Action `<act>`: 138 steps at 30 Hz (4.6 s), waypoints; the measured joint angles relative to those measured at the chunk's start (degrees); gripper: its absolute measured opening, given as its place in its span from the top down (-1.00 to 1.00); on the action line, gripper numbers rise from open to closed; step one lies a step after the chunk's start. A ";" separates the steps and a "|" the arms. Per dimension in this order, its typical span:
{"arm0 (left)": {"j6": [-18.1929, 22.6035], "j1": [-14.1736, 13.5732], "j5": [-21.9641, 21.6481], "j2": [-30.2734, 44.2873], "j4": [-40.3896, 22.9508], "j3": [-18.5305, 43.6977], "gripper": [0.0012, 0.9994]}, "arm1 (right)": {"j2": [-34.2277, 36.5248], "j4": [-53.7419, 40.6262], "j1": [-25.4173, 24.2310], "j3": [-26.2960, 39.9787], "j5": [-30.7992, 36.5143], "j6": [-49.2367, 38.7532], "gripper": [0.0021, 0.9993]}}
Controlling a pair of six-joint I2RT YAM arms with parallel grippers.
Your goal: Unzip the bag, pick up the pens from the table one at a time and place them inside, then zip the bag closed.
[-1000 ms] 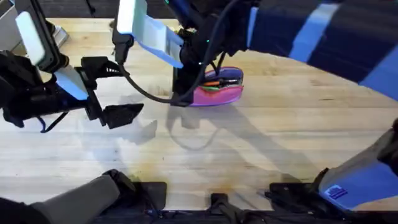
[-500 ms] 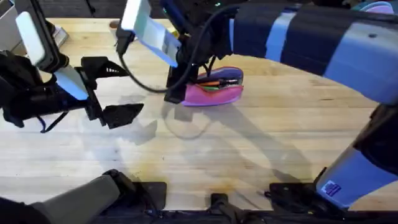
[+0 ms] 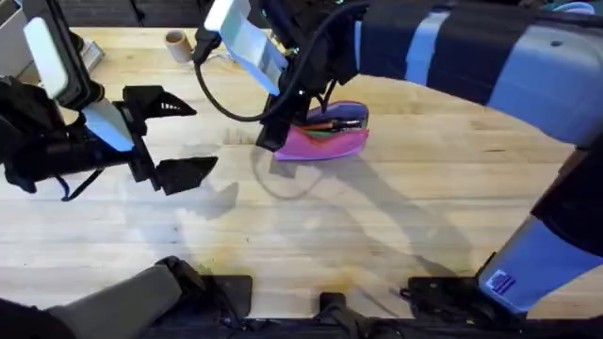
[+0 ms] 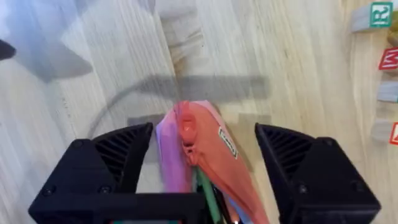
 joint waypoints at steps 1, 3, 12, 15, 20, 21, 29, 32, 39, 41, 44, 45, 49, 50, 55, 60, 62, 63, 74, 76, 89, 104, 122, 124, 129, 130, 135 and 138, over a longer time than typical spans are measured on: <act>0.00 0.00 0.00 0.00 0.00 0.00 -0.99 | 0.23 0.04 -0.02 0.00 -0.01 0.07 -0.92; 0.00 0.00 0.00 0.00 0.00 0.00 -0.99 | 0.64 0.14 0.00 0.00 -0.01 0.25 -0.78; 0.00 0.00 0.00 0.00 0.00 0.00 -0.99 | 0.85 0.20 -0.02 0.00 -0.25 1.50 0.35; 0.00 0.00 0.00 0.01 0.00 0.00 -0.99 | 0.85 0.20 0.05 0.00 -0.45 1.57 0.72; 0.00 0.00 -0.06 0.00 0.00 0.00 -0.99 | 0.85 0.26 0.11 0.00 -0.42 1.75 0.94; 0.00 0.00 -0.07 0.00 0.00 0.00 -0.99 | 0.85 0.31 0.09 0.00 -0.41 1.77 0.94; 0.00 0.00 -0.09 0.01 0.00 0.00 -0.99 | 0.85 1.54 0.09 0.00 -0.41 1.75 0.94; 0.00 0.00 -0.09 0.00 0.00 0.00 -0.99 | 0.85 1.60 0.09 0.00 -0.41 1.75 0.94; 0.01 0.00 -0.09 0.00 0.00 0.00 -0.99 | 0.27 1.62 0.09 0.00 -0.41 1.75 0.94; 0.00 0.02 -0.09 0.00 0.00 0.00 -0.99 | -0.09 1.64 0.09 0.00 -0.39 1.75 0.94; 0.02 0.00 -0.07 0.00 0.00 0.00 -0.99 | -0.73 1.56 0.09 0.00 -0.39 1.75 0.94; 0.02 0.00 -0.09 0.00 0.00 0.00 -0.99 | -0.96 1.55 0.09 0.00 -0.39 1.75 0.94; 0.02 0.02 -0.09 0.02 0.00 0.00 -0.99 | -2.02 1.70 0.09 0.00 -0.37 1.75 0.94; 0.01 0.00 -0.09 0.00 0.00 0.00 -0.99 | -2.38 1.79 0.09 0.00 -0.37 1.75 0.94; 0.02 0.00 -0.09 0.00 0.00 0.00 -0.99 | -4.10 1.95 0.09 0.02 -0.39 1.75 0.94; 0.02 0.00 -0.09 0.00 0.00 0.00 -0.99 | -4.10 1.80 0.09 0.02 -0.39 1.75 0.94; 0.02 0.01 -0.09 0.01 0.00 0.00 -0.99 | -4.30 1.59 0.09 0.02 -0.39 1.75 0.94; 0.02 0.00 -0.09 0.02 0.00 0.00 -0.99 | -4.62 1.42 0.09 0.02 -0.39 1.75 0.94; 0.02 0.01 -0.09 0.00 0.00 0.00 -0.99 | -12.01 -6.25 0.13 0.20 -0.40 2.19 -0.99; 0.04 0.00 -0.09 0.02 0.00 0.00 -0.99 | -11.90 -7.50 0.13 0.20 -0.39 2.38 -1.00; 0.17 0.00 -0.09 0.00 0.00 0.00 -0.99 | -11.31 -5.53 2.90 0.20 -0.45 2.38 -1.00; 0.17 0.00 -0.09 0.00 0.00 0.00 -0.99 | -4.92 -1.45 3.15 0.20 2.96 19.16 -1.00; 0.17 0.00 -0.09 0.00 -0.31 0.00 -0.99 | 0.67 -2.71 3.10 0.20 3.07 21.05 -1.00; 0.17 0.01 -0.09 0.00 -0.35 0.00 -0.99 | 1.00 -2.54 3.10 0.20 3.07 21.05 -0.95; 0.17 0.00 -0.09 0.00 -0.42 0.00 -0.99 | 1.97 -2.40 3.08 0.20 3.12 21.05 -0.61; 0.17 0.01 -0.09 0.01 -0.42 0.00 -0.99 | 2.20 -2.27 3.08 0.20 3.28 21.09 -0.49; 0.17 0.02 -0.09 0.00 -0.42 0.00 -0.99 | 2.44 -1.90 2.80 0.20 3.90 21.25 -0.09; 0.17 0.02 -0.09 0.00 -0.42 0.00 -0.99 | 2.44 -1.88 2.69 0.20 4.18 21.25 0.08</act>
